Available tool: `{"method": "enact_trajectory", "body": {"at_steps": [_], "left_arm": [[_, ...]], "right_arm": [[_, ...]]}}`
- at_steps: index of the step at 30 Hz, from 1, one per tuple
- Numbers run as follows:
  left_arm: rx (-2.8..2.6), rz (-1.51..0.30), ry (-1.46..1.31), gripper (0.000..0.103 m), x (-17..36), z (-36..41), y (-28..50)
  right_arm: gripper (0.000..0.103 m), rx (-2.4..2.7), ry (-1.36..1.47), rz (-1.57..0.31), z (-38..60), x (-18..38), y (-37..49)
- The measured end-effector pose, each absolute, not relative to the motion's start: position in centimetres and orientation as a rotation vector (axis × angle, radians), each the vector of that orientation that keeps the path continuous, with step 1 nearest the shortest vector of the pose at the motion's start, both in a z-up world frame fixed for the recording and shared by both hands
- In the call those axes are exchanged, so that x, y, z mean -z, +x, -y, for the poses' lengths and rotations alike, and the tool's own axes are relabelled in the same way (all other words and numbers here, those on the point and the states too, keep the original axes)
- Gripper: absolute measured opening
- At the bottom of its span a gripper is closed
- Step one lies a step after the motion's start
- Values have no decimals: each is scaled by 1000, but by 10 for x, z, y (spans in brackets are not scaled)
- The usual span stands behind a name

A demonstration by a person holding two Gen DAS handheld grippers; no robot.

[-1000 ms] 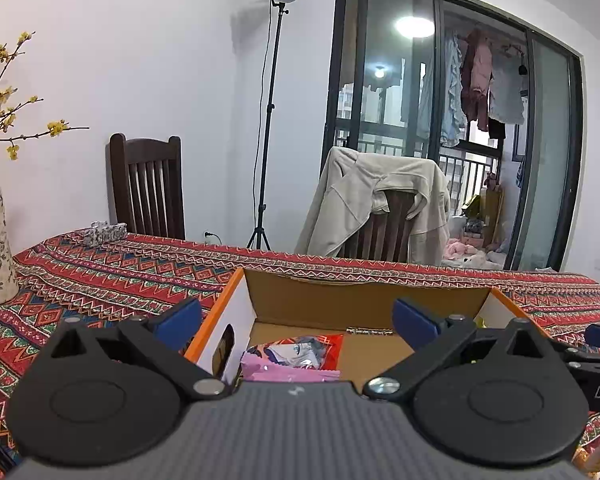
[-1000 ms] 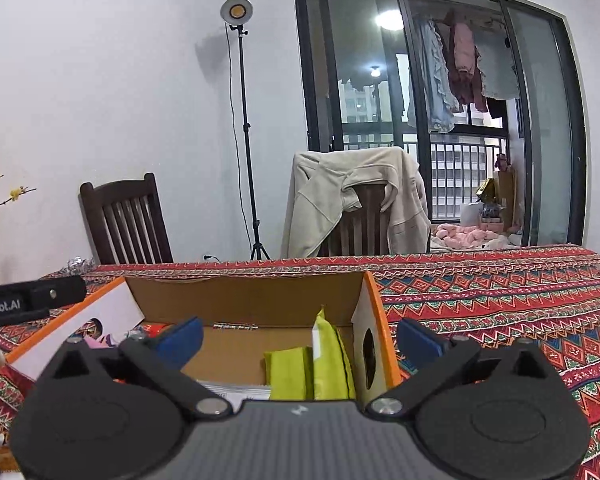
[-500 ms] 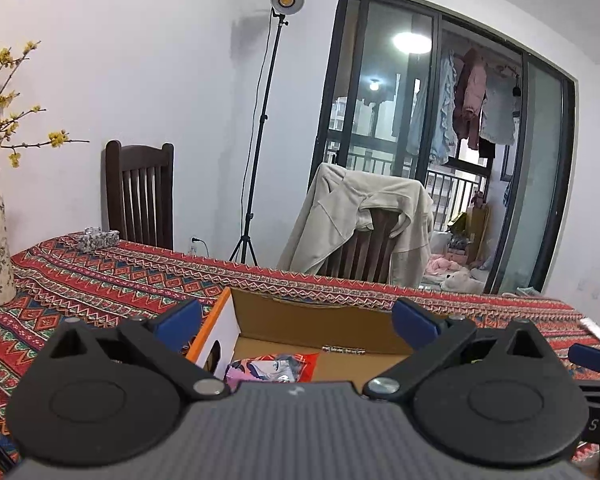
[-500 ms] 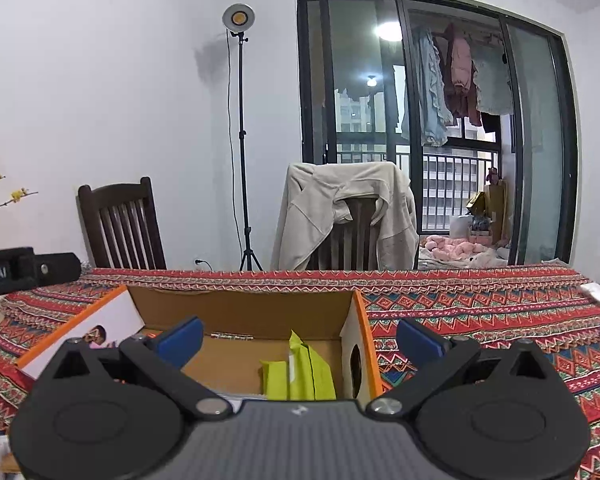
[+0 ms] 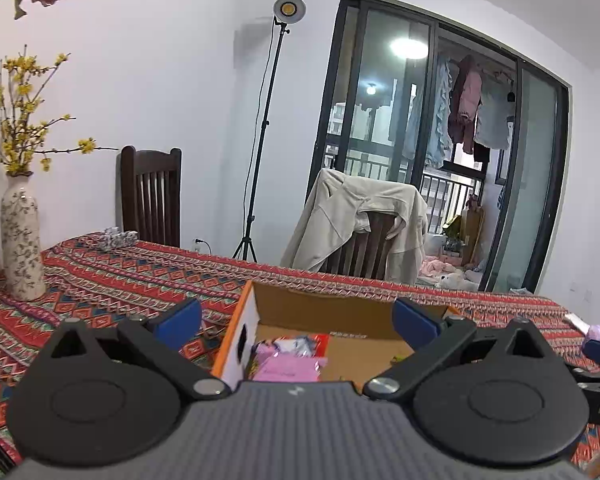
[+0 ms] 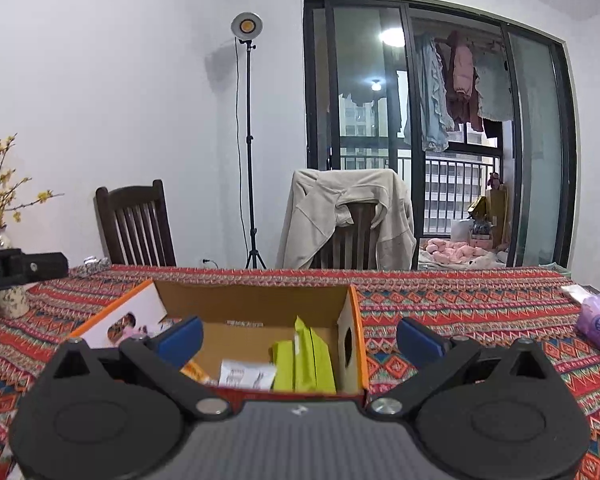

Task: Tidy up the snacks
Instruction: 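Withdraw both tools from the box back toward the snack pile, then grasp a pink packet from the pile with the right gripper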

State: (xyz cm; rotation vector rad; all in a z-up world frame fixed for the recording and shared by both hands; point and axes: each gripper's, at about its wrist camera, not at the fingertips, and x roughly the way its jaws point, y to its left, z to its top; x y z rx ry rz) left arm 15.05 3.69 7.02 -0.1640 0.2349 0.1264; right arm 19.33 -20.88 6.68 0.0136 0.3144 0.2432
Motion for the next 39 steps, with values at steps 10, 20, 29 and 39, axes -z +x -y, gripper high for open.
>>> {"method": "enact_trajectory", "body": {"at_steps": [10, 20, 29, 39], "left_arm": [[-158, -309, -125, 103, -34, -63, 106], [-154, -345, -117, 103, 6, -79, 74], [-149, -359, -153, 103, 18, -82, 78], [-146, -362, -198, 103, 19, -88, 77]], "right_arm": [[103, -240, 6, -364, 219, -42, 155], [103, -258, 26, -434, 228, -8, 129], [103, -258, 12, -479, 222, 5, 129], [103, -309, -21, -528, 198, 6, 143]]}}
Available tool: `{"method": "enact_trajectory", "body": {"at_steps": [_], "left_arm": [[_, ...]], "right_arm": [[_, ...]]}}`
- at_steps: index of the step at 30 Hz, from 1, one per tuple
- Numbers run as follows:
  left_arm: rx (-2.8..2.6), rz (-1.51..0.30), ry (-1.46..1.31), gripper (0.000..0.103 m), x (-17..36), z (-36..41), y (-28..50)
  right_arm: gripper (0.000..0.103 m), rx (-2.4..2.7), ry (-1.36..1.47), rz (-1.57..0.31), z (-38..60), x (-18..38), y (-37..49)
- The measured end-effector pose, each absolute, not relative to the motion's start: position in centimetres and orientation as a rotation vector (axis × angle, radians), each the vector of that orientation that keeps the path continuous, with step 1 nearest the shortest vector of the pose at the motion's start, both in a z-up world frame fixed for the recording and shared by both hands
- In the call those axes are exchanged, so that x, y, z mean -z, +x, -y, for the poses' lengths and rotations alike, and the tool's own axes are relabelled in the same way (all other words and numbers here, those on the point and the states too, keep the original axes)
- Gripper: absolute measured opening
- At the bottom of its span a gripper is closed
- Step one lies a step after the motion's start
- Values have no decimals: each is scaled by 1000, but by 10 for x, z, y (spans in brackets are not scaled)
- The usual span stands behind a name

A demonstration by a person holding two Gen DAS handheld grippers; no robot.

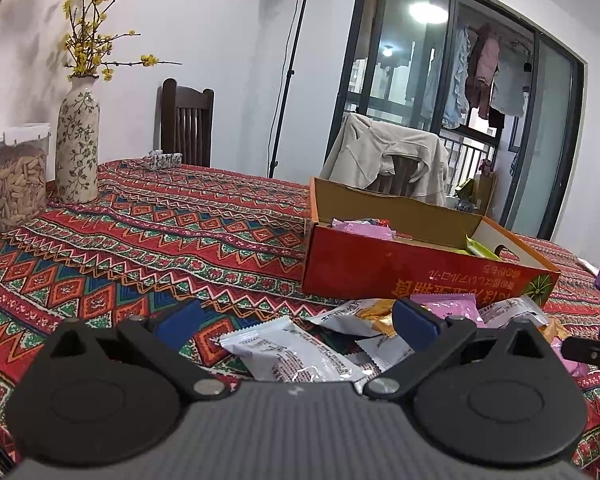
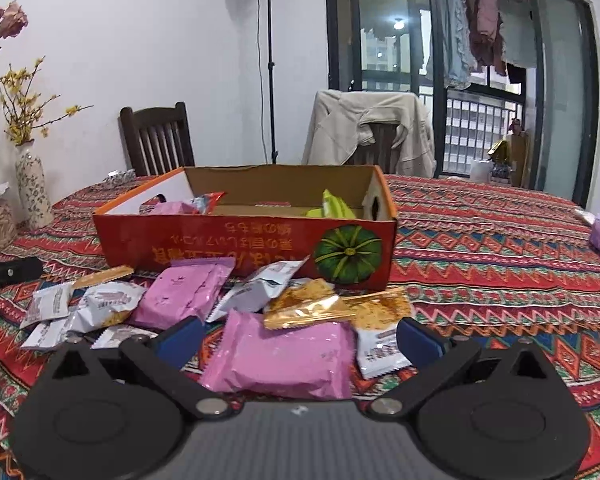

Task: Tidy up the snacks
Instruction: 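Grasp a pink packet from the pile with the right gripper, then hold the pink packet in the right gripper while the left gripper grasps a white packet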

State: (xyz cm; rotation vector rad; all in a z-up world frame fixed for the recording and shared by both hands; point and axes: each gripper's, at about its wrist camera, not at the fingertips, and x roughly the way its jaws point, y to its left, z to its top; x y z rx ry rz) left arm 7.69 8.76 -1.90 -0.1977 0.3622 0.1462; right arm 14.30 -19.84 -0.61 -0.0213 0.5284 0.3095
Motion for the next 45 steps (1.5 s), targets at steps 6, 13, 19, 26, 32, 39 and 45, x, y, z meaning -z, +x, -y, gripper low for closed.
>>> {"method": "enact_trajectory", "body": {"at_steps": [6, 13, 19, 26, 32, 39, 45], "left_arm": [[-147, -365, -212, 103, 19, -90, 77], [-145, -372, -222, 103, 20, -92, 78], [-147, -375, -228, 103, 20, -92, 78], [-151, -377, -229, 103, 21, -93, 79], [-157, -382, -232, 103, 22, -93, 79], [-166, -385, -232, 103, 22, -93, 79], [-187, -463, -184, 103, 20, -90, 87]], "right_arm": [[93, -316, -48, -603, 180, 15, 165], [86, -304, -49, -680, 176, 30, 182], [71, -329, -93, -672, 171, 30, 174], [64, -343, -89, -587, 179, 22, 152], [64, -294, -48, -455, 191, 11, 135], [64, -284, -29, -424, 196, 7, 133], [64, -282, -4, -430, 199, 8, 135]]}}
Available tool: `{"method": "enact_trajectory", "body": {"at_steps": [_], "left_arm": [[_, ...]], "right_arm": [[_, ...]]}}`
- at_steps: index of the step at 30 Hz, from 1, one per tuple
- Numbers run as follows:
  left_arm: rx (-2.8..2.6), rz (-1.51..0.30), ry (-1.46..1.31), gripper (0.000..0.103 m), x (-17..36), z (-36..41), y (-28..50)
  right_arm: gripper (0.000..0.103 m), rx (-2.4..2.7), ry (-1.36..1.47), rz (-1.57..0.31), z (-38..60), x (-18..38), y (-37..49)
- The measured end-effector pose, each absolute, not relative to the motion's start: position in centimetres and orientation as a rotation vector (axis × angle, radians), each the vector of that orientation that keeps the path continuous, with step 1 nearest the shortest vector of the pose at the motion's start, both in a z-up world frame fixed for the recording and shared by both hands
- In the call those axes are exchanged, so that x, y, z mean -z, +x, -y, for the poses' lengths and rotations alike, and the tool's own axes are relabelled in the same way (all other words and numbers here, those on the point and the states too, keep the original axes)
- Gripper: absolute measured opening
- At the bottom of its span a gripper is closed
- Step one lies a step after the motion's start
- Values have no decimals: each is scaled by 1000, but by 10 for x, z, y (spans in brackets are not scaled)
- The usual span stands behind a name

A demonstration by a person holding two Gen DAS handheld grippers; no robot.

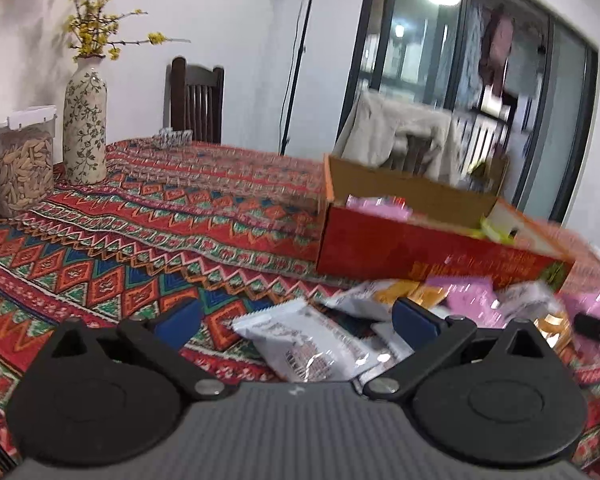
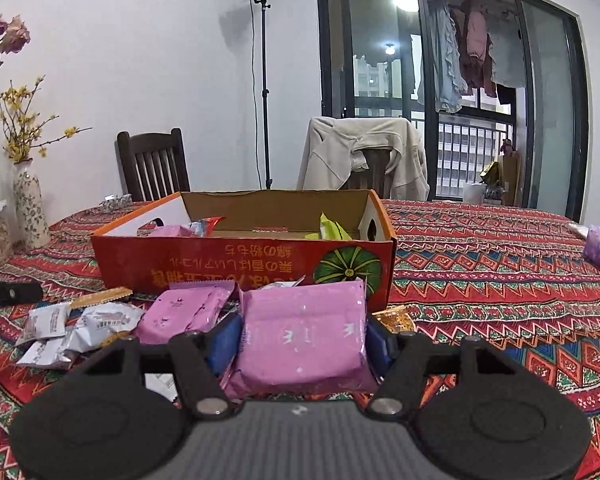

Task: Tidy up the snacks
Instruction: 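Hold the pink packet in the right gripper while the left gripper grasps a white packet, then carry the pink and white packets into the box while both grippers open to release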

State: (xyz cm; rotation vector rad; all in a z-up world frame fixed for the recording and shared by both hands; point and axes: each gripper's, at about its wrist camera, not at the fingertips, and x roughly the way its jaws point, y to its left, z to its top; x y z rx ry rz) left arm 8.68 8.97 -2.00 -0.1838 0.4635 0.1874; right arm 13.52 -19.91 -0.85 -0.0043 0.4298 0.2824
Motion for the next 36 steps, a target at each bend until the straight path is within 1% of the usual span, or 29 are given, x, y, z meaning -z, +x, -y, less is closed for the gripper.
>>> {"method": "enact_trajectory", "body": {"at_steps": [5, 9, 16, 19, 25, 27, 28, 29, 30, 31, 33, 36], "left_arm": [[-229, -533, -155, 103, 17, -91, 96], [-289, -609, -226, 103, 19, -97, 108], [-374, -640, -294, 103, 18, -93, 127], [-420, -671, -281, 103, 21, -86, 135], [-440, -691, -228, 83, 29, -76, 136], [-430, -688, -199, 68, 29, -74, 134], [-423, -685, -185, 65, 29, -73, 132], [-412, -681, -174, 57, 29, -73, 130], [-407, -679, -163, 53, 29, -73, 129], [-399, -677, -157, 52, 29, -73, 126], [-380, -667, -158, 44, 29, -75, 122], [-360, -659, -166, 41, 29, -79, 117]], "right_arm": [[64, -282, 5, -432, 200, 9, 136], [64, -279, 18, -434, 202, 10, 136], [64, -282, 19, -434, 203, 11, 136], [64, -283, 23, -432, 204, 11, 136], [64, -289, 30, -433, 204, 11, 136], [64, -291, 32, -434, 204, 11, 137], [64, -292, 33, -434, 204, 11, 137], [64, -293, 34, -434, 204, 11, 137], [64, -294, 35, -433, 204, 11, 137], [64, -294, 35, -433, 205, 11, 137], [64, -296, 36, -433, 205, 11, 136], [64, -296, 36, -433, 205, 11, 137]]}}
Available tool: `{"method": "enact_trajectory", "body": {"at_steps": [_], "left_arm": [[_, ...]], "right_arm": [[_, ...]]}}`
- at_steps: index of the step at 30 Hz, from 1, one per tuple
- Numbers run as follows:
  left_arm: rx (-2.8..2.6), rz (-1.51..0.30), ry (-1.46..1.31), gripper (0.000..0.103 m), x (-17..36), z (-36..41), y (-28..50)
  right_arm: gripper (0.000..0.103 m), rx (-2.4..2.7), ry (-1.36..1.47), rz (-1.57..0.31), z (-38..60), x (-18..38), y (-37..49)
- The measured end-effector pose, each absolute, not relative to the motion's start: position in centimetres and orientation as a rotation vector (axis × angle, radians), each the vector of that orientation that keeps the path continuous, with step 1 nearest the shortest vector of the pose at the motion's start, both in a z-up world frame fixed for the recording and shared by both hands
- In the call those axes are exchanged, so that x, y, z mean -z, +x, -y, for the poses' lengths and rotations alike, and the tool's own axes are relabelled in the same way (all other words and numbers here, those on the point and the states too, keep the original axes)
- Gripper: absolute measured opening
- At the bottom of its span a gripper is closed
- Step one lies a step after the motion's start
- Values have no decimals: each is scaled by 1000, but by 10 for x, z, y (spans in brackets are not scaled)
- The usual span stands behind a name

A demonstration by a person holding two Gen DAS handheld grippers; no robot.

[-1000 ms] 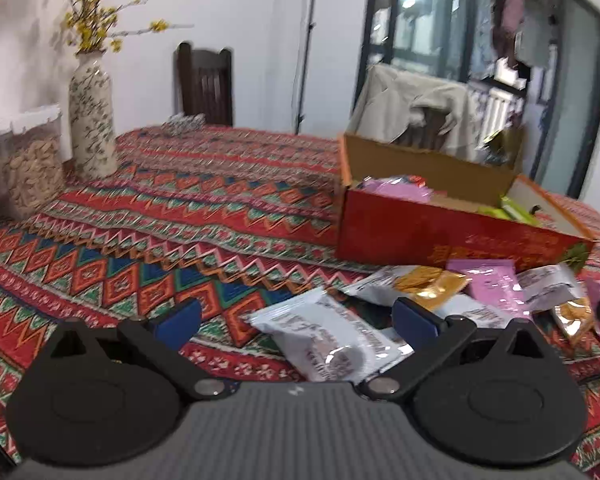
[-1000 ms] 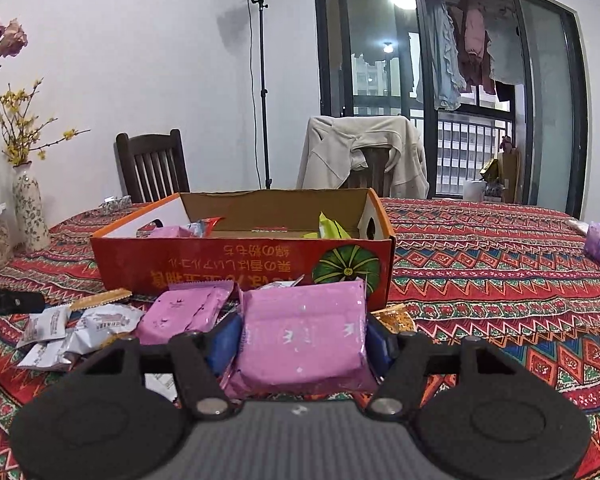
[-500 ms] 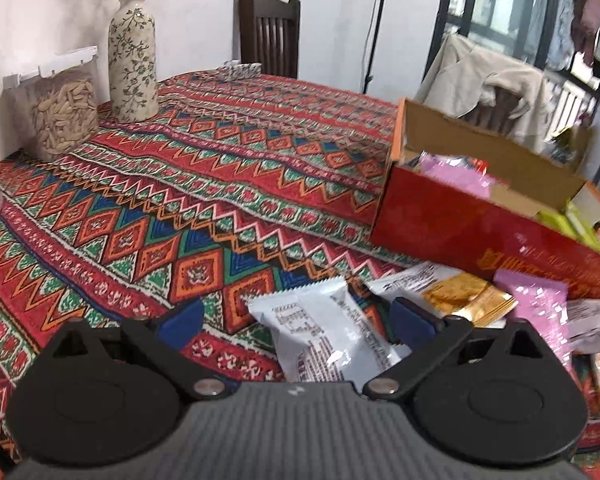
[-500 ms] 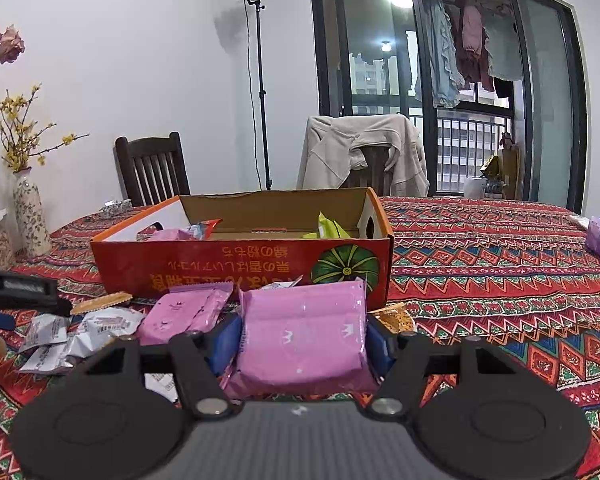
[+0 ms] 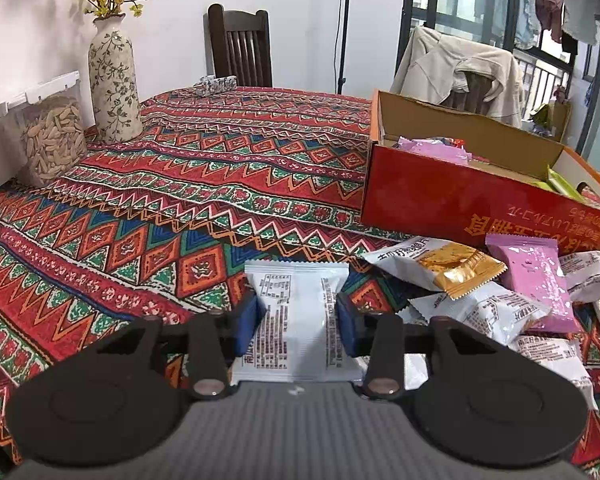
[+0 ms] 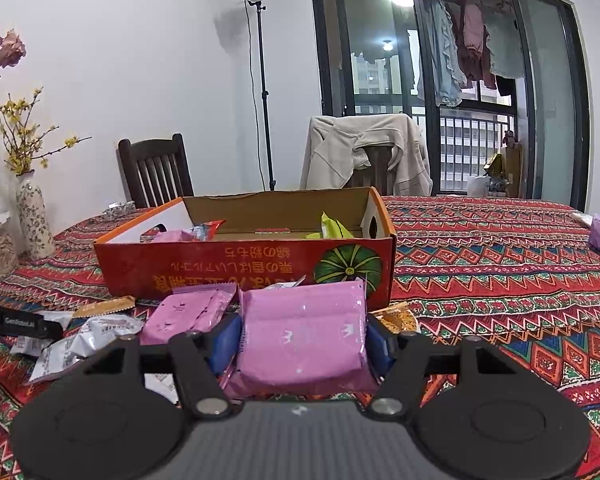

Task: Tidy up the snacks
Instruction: 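Carry the pink and white packets into the box while both grippers open to release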

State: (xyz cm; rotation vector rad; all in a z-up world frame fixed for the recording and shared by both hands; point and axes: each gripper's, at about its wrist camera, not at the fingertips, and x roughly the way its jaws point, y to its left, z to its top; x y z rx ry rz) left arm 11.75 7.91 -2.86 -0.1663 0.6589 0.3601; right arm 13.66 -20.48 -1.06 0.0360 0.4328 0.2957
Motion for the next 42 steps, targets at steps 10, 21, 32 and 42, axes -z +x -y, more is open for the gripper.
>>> {"method": "enact_trajectory", "body": {"at_steps": [10, 21, 32, 42], "left_arm": [[-343, -589, -159, 41, 16, -77, 107], [-286, -515, -154, 41, -7, -66, 107], [-180, -438, -119, 42, -35, -32, 133], [-123, -386, -114, 42, -58, -6, 179]], "right_arm": [[64, -290, 38, -422, 204, 10, 136], [64, -284, 28, -376, 203, 4, 129], [64, -282, 30, -268, 198, -35, 144], [64, -278, 29, -227, 188, -63, 190]]}}
